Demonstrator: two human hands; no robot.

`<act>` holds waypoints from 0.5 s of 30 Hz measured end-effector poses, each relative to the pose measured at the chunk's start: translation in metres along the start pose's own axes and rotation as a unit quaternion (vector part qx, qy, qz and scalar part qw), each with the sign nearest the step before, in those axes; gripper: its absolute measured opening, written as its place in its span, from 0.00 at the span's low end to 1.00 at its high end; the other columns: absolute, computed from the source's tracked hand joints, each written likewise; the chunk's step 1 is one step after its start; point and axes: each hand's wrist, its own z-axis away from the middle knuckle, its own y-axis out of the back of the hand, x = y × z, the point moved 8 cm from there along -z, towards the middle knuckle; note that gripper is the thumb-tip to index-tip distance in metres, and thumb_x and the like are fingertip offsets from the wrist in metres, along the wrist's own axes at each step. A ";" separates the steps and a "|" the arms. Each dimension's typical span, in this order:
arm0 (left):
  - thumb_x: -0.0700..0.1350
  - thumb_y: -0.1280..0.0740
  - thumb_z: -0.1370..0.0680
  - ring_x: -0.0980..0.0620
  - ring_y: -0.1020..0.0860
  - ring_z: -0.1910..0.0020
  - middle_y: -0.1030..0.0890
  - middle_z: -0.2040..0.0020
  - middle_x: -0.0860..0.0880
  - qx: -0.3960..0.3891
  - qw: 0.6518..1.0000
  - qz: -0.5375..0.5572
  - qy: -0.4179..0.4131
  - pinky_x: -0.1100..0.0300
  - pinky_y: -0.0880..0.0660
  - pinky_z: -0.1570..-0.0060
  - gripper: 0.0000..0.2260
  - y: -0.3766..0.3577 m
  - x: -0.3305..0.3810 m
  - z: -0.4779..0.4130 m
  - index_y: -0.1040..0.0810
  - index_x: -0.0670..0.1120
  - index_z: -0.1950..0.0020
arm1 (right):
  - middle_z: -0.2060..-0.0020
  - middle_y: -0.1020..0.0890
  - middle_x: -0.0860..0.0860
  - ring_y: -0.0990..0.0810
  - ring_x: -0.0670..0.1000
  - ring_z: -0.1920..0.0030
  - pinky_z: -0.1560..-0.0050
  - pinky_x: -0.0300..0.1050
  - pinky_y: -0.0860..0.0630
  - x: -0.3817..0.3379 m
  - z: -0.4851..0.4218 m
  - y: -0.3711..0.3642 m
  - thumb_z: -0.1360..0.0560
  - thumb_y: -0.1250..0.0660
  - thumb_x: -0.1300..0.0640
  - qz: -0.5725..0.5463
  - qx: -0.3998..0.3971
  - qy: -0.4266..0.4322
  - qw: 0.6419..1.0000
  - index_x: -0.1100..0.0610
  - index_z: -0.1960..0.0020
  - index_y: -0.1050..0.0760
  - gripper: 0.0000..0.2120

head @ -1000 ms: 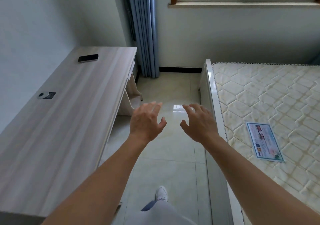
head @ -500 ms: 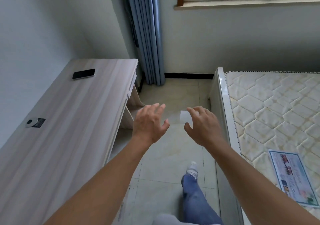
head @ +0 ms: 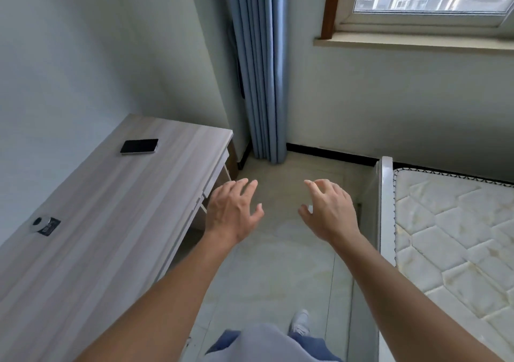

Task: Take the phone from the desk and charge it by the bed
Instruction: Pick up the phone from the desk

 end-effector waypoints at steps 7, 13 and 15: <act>0.57 0.38 0.26 0.46 0.24 0.37 0.21 0.35 0.48 -0.010 0.998 -0.013 0.064 0.48 0.26 0.41 0.25 -0.005 -0.027 -0.053 0.25 0.50 0.30 | 0.41 0.21 0.54 0.23 0.59 0.40 0.39 0.53 0.28 -0.015 -0.078 -0.013 0.30 0.34 0.47 -0.010 -0.021 0.060 0.998 0.54 0.32 0.28 0.27; 0.57 0.39 0.26 0.47 0.24 0.38 0.20 0.35 0.50 -0.008 0.994 -0.014 0.112 0.50 0.26 0.42 0.25 -0.019 -0.074 -0.094 0.25 0.50 0.31 | 0.44 0.20 0.54 0.22 0.60 0.42 0.40 0.54 0.26 -0.050 -0.146 -0.033 0.31 0.33 0.49 -0.006 -0.036 0.110 0.993 0.55 0.34 0.27 0.26; 0.58 0.41 0.26 0.47 0.24 0.39 0.21 0.36 0.50 -0.011 0.992 -0.014 0.126 0.50 0.26 0.43 0.25 -0.026 -0.094 -0.110 0.25 0.51 0.32 | 0.44 0.20 0.54 0.22 0.60 0.42 0.40 0.53 0.26 -0.064 -0.172 -0.041 0.31 0.33 0.50 -0.003 -0.039 0.125 0.991 0.54 0.35 0.27 0.25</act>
